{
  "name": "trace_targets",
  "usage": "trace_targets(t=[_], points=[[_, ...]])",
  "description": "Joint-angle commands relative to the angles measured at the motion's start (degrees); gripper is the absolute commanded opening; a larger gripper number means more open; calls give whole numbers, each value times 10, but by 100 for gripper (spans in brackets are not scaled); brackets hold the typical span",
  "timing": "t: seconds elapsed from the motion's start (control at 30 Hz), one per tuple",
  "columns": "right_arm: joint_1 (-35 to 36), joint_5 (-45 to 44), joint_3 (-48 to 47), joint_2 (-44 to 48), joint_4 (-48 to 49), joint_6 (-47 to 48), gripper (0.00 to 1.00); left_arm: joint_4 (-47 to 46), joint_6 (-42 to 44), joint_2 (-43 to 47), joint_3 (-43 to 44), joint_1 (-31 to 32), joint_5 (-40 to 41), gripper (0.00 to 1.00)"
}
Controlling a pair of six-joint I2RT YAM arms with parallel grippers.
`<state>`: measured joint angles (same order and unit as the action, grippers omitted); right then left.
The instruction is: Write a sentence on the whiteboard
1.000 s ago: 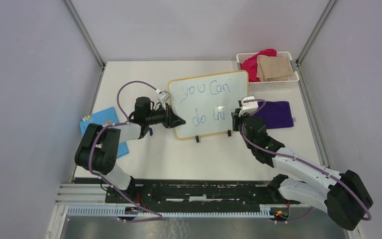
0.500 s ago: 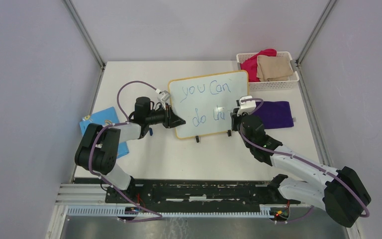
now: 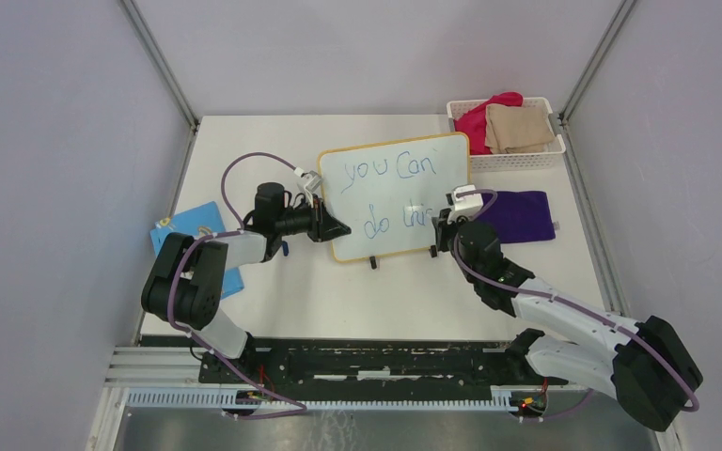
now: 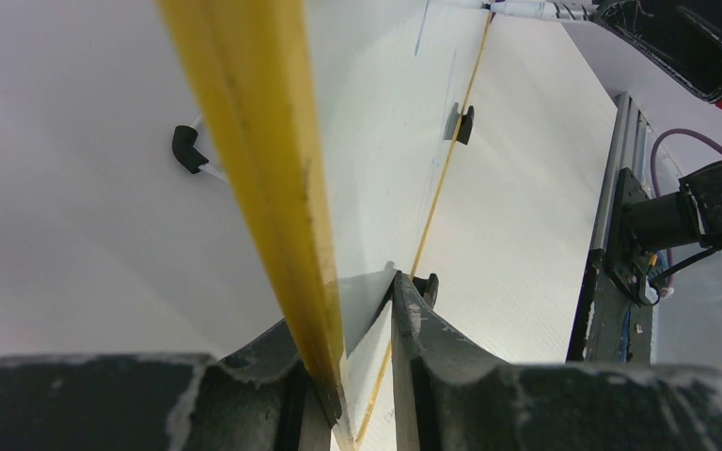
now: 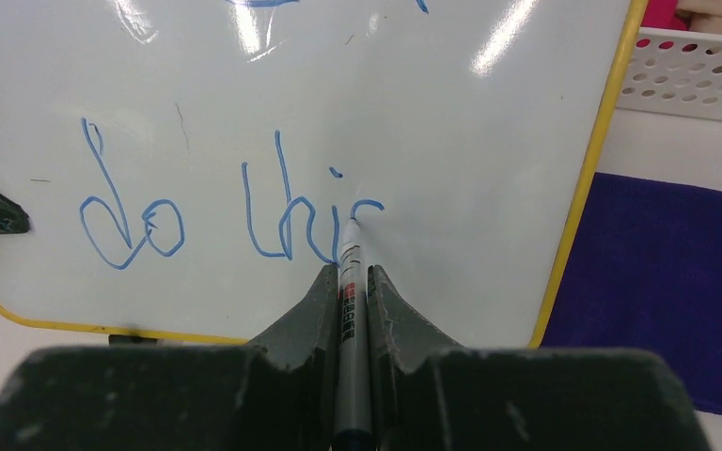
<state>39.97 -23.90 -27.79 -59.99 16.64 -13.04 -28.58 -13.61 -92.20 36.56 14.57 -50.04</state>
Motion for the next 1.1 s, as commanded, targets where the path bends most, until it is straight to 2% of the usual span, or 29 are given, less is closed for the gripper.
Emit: trace_targets(t=[0.0,0.43,1.07], points=[[-2,-9,20,10,1,-8,0,101,60,-27,-9,14,57,2],[-3,-57,30,21,-29,-13,0,101,61,-26,-10,14,57,2],[-3,-2,45,25,-30,-8,0,103,61,-26,-9,14,57,2]])
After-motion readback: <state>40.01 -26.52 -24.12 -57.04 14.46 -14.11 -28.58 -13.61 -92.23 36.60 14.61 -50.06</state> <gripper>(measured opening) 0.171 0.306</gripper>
